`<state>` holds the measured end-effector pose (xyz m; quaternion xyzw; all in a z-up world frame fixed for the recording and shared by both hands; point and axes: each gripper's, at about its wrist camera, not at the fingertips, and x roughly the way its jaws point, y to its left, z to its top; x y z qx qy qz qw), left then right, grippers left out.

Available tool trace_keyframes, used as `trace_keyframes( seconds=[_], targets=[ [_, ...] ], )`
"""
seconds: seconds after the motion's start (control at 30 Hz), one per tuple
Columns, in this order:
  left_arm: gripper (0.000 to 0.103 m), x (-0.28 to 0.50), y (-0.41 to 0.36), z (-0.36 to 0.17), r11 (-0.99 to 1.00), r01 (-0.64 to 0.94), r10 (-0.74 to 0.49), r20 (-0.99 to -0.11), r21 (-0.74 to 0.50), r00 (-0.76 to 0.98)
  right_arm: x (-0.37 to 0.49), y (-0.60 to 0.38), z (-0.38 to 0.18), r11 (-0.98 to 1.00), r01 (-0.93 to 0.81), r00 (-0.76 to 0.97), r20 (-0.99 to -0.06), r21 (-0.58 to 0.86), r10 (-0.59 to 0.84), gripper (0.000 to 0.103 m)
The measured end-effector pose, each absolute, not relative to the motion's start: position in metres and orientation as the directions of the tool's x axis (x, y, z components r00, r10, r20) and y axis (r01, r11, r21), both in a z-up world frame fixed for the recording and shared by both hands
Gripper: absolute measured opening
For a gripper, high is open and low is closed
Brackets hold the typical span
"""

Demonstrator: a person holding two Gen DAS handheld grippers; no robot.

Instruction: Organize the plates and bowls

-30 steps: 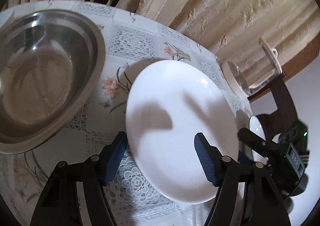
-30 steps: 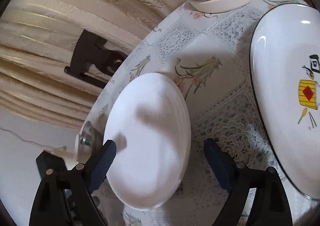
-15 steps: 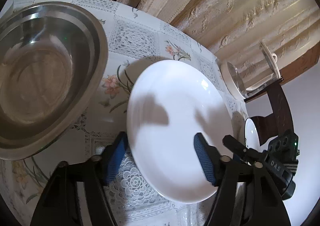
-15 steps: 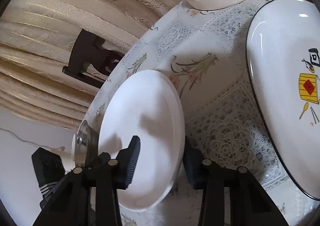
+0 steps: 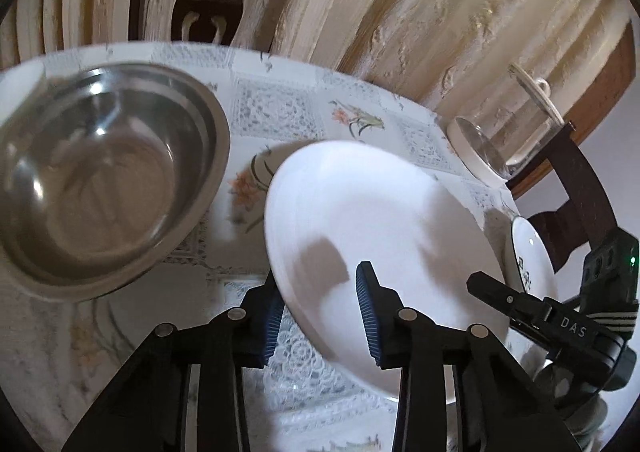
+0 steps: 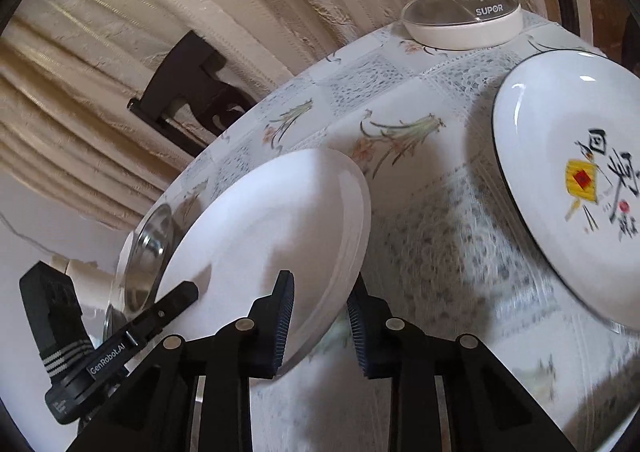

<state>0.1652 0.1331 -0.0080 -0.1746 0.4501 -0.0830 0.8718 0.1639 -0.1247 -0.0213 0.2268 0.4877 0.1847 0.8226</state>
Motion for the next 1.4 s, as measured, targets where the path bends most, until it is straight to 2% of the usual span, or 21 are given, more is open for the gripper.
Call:
trace_keyframes(
  seconds=[0.47,0.73,1.03,1.4],
  targets=[
    [0.036,0.072,0.144,0.009,0.933,0.047,-0.315,-0.744,-0.358,0.589,0.071,-0.117,-0.023,0.784,-0.135,0.404,-0.689,0.605,0.601,0.029],
    [0.036,0.008,0.164,0.015,0.944,0.02,-0.27,-0.738,-0.329,0.618,0.03,-0.09,-0.024,0.764,-0.199,0.376,-0.672,0.614,0.638,0.029],
    [0.036,-0.048,0.188,0.002,0.943,-0.009,-0.258,-0.75,-0.331,0.609,-0.007,-0.073,-0.032,0.757,-0.237,0.373,-0.662,0.609,0.65,0.029],
    [0.036,-0.08,0.195,-0.021,0.938,-0.036,-0.26,-0.769,-0.344,0.584,-0.036,-0.071,-0.043,0.77,-0.249,0.405,-0.659,0.587,0.633,0.03]
  ],
)
